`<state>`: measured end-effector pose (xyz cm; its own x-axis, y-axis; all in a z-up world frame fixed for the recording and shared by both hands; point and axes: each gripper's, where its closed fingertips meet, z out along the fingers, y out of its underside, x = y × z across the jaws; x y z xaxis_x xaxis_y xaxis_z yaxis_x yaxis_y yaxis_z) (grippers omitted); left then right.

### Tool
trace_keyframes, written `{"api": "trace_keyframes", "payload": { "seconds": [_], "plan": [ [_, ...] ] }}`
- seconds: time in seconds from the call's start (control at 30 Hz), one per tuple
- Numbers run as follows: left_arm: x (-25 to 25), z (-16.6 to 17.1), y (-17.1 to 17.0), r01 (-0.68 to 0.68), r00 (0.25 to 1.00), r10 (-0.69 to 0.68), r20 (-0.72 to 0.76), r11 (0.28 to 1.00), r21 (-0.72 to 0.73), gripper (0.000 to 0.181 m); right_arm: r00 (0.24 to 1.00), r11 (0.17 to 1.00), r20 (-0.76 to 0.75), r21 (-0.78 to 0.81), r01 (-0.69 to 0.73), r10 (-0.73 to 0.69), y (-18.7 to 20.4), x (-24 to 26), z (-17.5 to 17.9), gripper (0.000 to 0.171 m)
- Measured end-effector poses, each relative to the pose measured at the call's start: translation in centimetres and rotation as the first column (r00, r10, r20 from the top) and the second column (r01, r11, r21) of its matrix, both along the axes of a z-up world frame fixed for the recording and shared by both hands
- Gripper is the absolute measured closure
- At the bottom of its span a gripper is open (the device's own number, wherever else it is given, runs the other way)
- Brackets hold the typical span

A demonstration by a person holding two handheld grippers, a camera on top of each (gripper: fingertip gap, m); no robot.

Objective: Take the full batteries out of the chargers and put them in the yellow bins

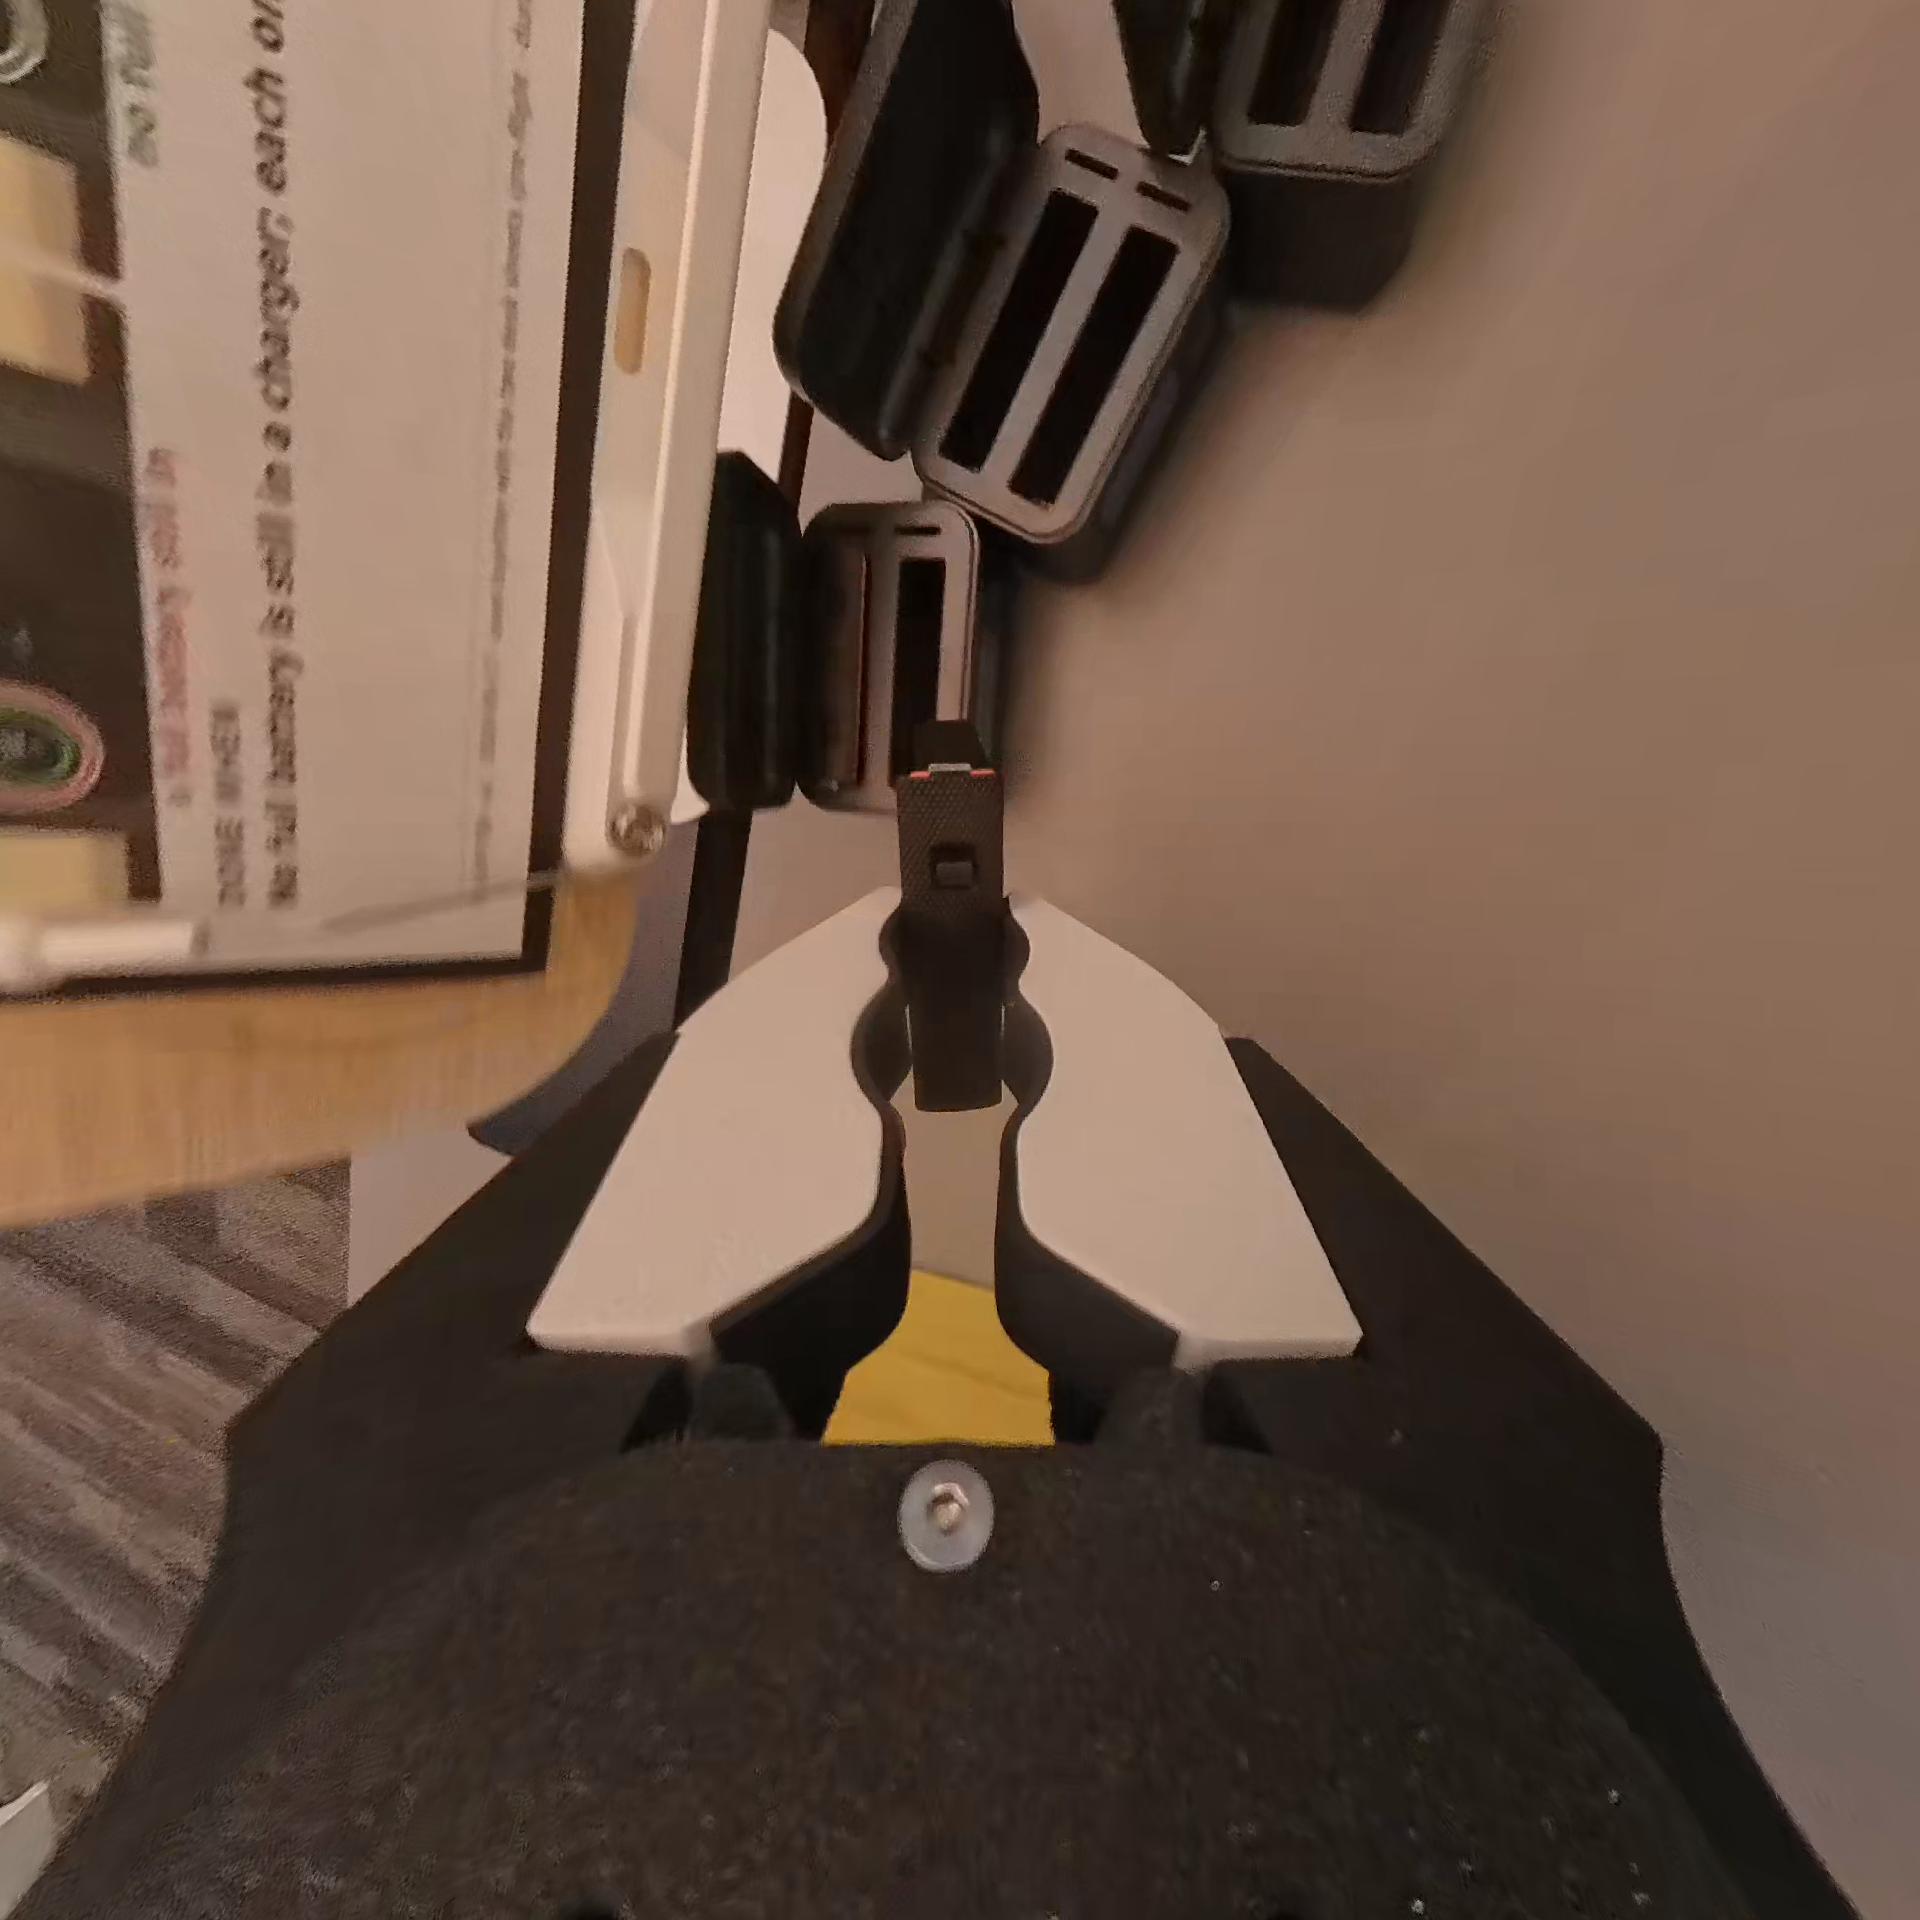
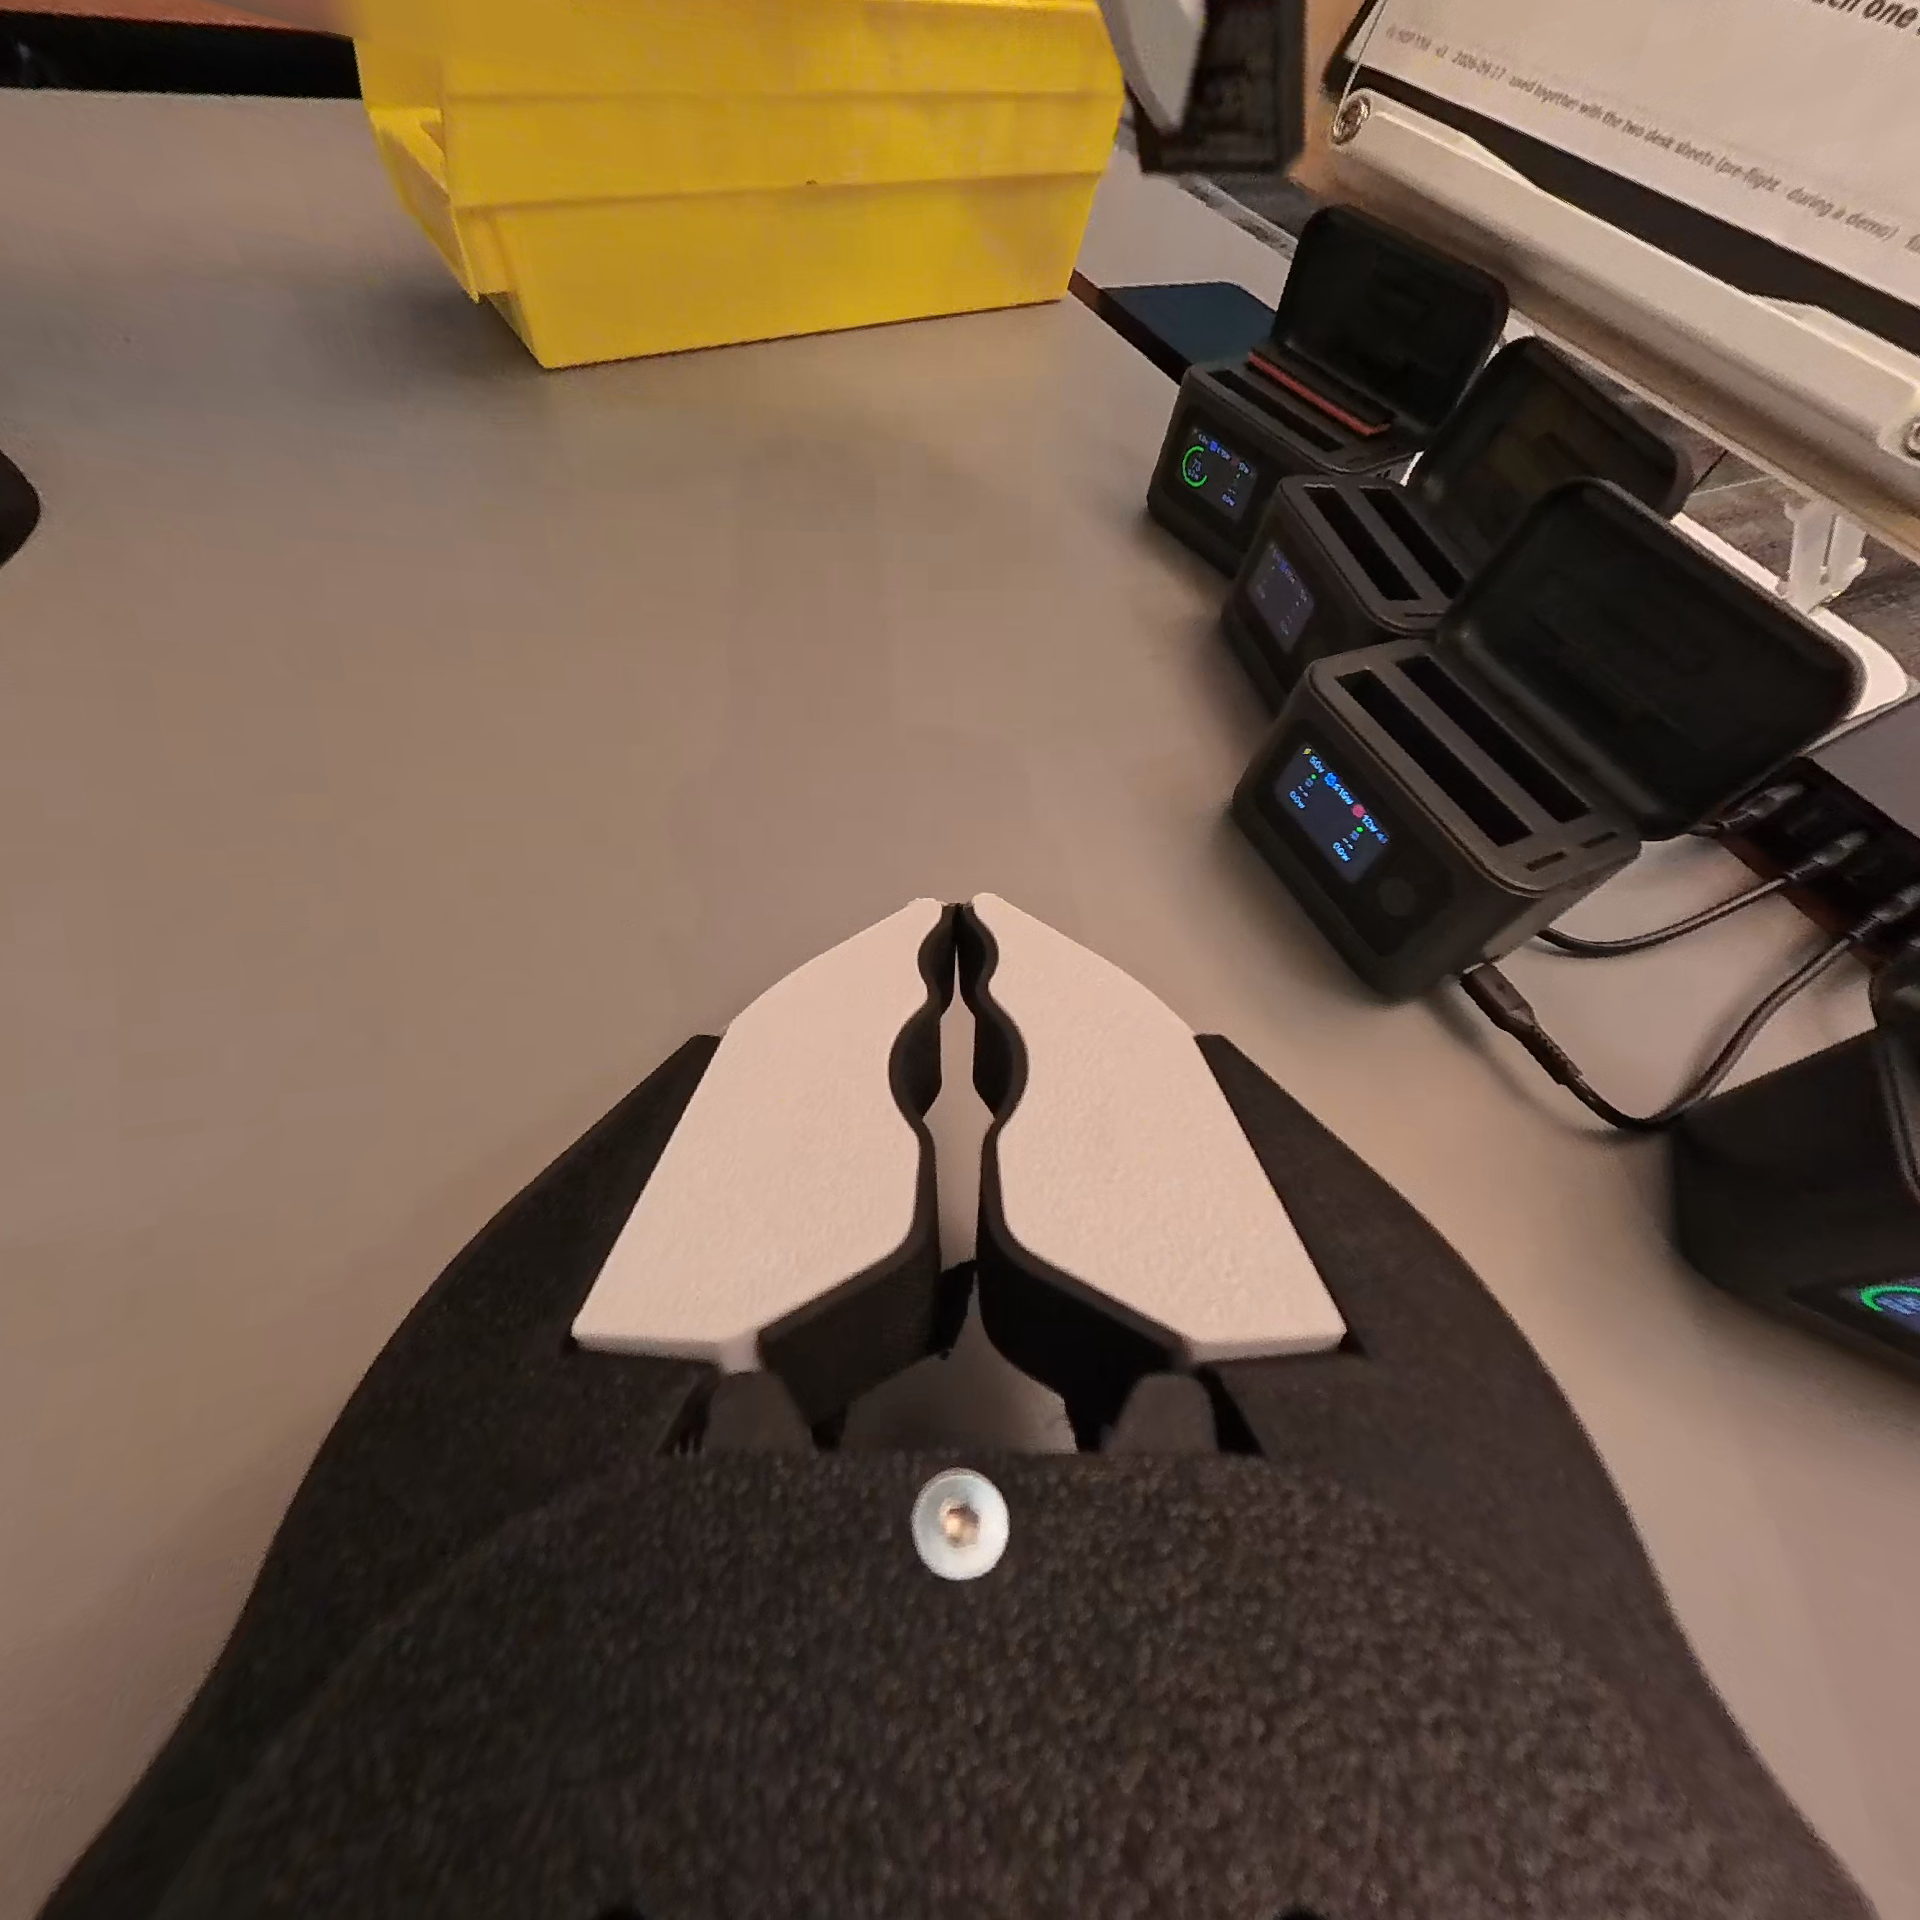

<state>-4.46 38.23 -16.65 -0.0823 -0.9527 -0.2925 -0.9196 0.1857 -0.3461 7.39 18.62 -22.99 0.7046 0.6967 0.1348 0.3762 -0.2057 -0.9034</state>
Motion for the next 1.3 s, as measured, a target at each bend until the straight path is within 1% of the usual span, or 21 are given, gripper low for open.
{"api": "trace_keyframes", "payload": {
  "seconds": [0.13, 0.3, 0.57, 0.83, 0.97, 1.03, 1.3],
  "plan": [
    [2.8, -2.1, 1.1, 0.022, 0.999, -0.023, -0.036, 1.000, -0.010, 0.168, 1.000, 1.000, -0.011, -0.012, -0.003, 0.003, 0.1, 0.0, -0.1, 0.171],
    [4.7, -3.2, 1.6, 0.043, 0.996, -0.048, -0.077, 0.997, -0.057, 0.168, 1.000, 1.000, -0.013, -0.024, -0.008, 0.008, 0.1, -0.1, -0.3, 0.171],
    [4.4, -5.1, 2.1, 0.014, 0.980, -0.042, -0.193, 0.989, -0.144, 0.168, 1.000, 0.999, -0.021, -0.031, -0.007, 0.006, 0.1, -0.1, -0.3, 0.171],
    [4.3, -6.0, 2.3, 0.022, 0.967, -0.069, -0.245, 0.981, -0.190, 0.168, 1.000, 0.999, -0.024, -0.036, -0.009, 0.008, 0.1, -0.1, -0.4, 0.171],
    [4.3, -6.0, 2.4, 0.042, 0.965, -0.081, -0.248, 0.986, -0.159, 0.166, 1.000, 0.999, -0.027, -0.039, -0.010, 0.009, 0.1, -0.1, -0.4, 0.171],
    [4.3, -5.8, 2.4, 0.051, 0.968, -0.085, -0.235, 0.988, -0.147, 0.162, 1.000, 0.999, -0.027, -0.041, -0.011, 0.010, 0.1, -0.1, -0.4, 0.171],
    [4.5, -3.8, 2.7, 0.076, 0.988, -0.081, -0.132, 0.996, -0.048, 0.163, 1.000, 0.999, -0.024, -0.045, -0.013, 0.012, 0.1, -0.1, -0.4, 0.171]
  ]
}}
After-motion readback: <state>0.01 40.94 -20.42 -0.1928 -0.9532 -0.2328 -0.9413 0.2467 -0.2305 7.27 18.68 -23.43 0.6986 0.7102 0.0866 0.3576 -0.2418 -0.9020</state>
